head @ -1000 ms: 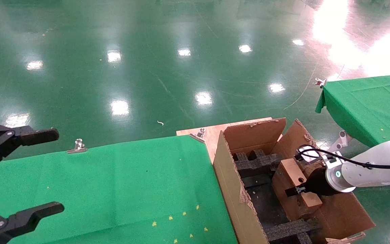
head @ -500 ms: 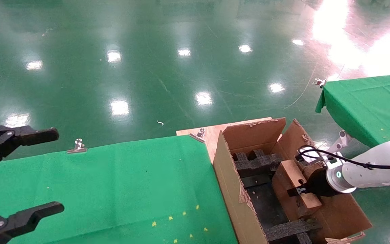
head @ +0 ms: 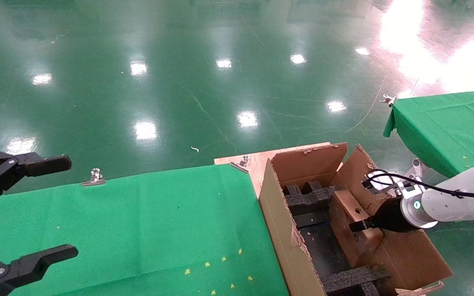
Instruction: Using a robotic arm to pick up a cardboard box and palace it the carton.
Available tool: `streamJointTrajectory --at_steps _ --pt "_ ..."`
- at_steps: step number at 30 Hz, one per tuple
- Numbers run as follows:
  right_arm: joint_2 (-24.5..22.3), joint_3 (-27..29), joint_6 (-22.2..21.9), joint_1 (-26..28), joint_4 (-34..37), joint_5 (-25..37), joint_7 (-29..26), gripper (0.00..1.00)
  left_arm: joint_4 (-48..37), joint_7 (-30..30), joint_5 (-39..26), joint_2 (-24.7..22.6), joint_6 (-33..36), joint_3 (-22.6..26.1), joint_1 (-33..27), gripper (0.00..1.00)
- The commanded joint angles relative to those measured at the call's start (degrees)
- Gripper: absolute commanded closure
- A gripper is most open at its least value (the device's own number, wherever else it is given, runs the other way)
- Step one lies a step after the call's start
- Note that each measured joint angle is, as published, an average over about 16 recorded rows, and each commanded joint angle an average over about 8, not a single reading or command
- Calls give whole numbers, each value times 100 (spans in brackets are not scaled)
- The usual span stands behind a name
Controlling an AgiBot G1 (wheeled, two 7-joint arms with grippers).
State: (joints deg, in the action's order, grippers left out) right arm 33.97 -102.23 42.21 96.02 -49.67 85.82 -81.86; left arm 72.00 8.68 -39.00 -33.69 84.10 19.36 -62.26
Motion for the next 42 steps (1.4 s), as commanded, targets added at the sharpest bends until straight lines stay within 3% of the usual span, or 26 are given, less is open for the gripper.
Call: streamJointTrajectory --at_steps 1,7,16,22,28,31,42 --pt "-35 2 0 20 -43 8 -22 0 0 0 0 0 0 0 0 0" --pt "-192 103 14 356 -288 77 -34 0 0 0 0 0 0 0 0 0" --pt "-485 613 336 1375 -1120 -244 371 0 0 -1 1 0 0 1 0 0" --pt "-640 1084 1087 1881 -1505 -1275 842 0 0 -1 1 1 0 1 0 0" --pt "-681 1485 2134 2108 -1297 -2531 1266 0 -1 -1 2 1 -1 1 0 0" --pt "-682 1593 2421 2156 -1186 -2851 1345 0 -2 -1 3 1 -2 1 1 0" --pt "-664 1651 2369 2043 -1199 -2816 1388 0 -2 -1 3 2 -2 1 1 0"
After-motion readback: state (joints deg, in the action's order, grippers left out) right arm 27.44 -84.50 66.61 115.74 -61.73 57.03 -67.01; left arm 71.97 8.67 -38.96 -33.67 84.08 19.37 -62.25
